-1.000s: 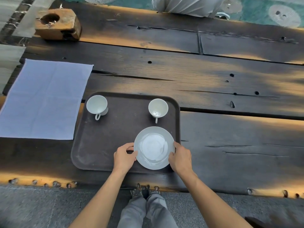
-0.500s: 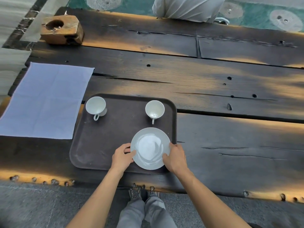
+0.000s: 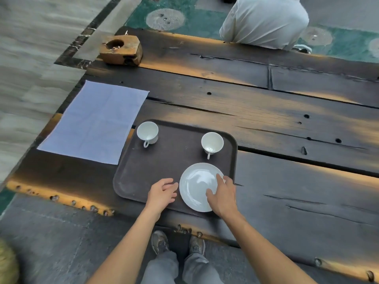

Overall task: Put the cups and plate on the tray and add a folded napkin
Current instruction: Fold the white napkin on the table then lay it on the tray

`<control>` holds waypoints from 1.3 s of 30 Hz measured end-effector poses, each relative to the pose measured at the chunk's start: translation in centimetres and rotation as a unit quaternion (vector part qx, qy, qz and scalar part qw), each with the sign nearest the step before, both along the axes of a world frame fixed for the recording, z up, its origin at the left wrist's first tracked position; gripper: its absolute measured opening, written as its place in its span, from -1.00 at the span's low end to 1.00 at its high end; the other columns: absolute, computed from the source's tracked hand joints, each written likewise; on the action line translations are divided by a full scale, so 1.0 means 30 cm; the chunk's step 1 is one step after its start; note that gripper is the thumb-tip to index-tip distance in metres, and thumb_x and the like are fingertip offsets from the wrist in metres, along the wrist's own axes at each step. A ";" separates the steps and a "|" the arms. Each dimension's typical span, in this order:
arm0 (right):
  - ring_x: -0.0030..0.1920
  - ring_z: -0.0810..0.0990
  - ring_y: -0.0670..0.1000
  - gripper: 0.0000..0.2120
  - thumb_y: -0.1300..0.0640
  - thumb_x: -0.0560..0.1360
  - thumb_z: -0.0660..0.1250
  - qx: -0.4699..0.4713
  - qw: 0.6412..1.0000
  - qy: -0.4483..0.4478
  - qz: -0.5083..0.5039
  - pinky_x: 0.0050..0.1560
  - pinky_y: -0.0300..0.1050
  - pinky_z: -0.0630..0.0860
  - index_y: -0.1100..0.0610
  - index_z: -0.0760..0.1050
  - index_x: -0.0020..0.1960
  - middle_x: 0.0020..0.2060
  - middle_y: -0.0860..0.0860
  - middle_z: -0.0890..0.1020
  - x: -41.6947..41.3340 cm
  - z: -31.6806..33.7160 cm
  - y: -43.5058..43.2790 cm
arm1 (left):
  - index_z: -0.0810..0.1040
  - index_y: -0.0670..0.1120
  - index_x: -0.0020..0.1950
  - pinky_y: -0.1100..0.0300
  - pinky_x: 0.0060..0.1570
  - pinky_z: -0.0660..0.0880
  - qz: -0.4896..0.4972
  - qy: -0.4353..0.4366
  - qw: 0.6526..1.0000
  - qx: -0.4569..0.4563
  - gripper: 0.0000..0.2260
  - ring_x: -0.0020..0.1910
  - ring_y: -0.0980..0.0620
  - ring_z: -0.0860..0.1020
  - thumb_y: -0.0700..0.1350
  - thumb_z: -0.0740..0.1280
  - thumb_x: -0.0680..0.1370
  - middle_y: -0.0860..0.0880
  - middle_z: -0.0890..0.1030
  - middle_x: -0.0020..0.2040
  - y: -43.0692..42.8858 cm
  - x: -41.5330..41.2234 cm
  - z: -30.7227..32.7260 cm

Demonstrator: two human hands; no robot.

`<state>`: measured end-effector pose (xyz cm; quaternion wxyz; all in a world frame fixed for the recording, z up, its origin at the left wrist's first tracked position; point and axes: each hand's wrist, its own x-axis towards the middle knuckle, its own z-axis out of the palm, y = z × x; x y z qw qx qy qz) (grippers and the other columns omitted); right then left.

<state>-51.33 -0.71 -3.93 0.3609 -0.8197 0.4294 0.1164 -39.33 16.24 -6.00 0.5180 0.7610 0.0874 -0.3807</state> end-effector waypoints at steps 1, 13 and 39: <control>0.55 0.17 0.17 -0.36 0.02 0.61 0.28 0.000 1.000 -0.005 0.010 0.52 0.03 0.21 0.12 0.14 0.61 0.57 0.12 0.17 0.016 0.006 0.009 | 0.55 -0.09 0.36 0.11 -0.04 0.65 0.010 -0.005 1.000 -0.005 -0.64 0.00 -0.03 0.70 -0.03 0.43 0.59 -0.02 0.67 0.11 0.013 0.007 0.012; 0.04 0.60 -0.02 -0.43 0.05 0.55 0.32 0.043 0.991 -0.095 0.083 0.19 -0.12 0.46 0.10 0.33 0.54 0.02 -0.02 0.62 0.280 0.091 0.267 | 0.62 -0.01 0.23 0.19 -0.14 0.64 0.047 -0.059 0.997 -0.018 -0.76 -0.08 0.04 0.74 0.01 0.43 0.59 0.02 0.71 0.07 0.352 0.217 0.102; -0.16 0.51 -0.36 -0.59 0.15 0.54 0.36 0.007 0.990 -0.140 0.036 -0.25 -0.65 0.35 0.09 0.49 0.38 0.02 -0.03 0.63 1.051 0.198 0.737 | 0.63 0.08 0.14 0.10 -0.05 0.67 0.028 -0.130 0.991 0.010 -0.86 -0.09 0.05 0.72 0.02 0.42 0.59 0.07 0.69 0.03 1.089 1.043 0.224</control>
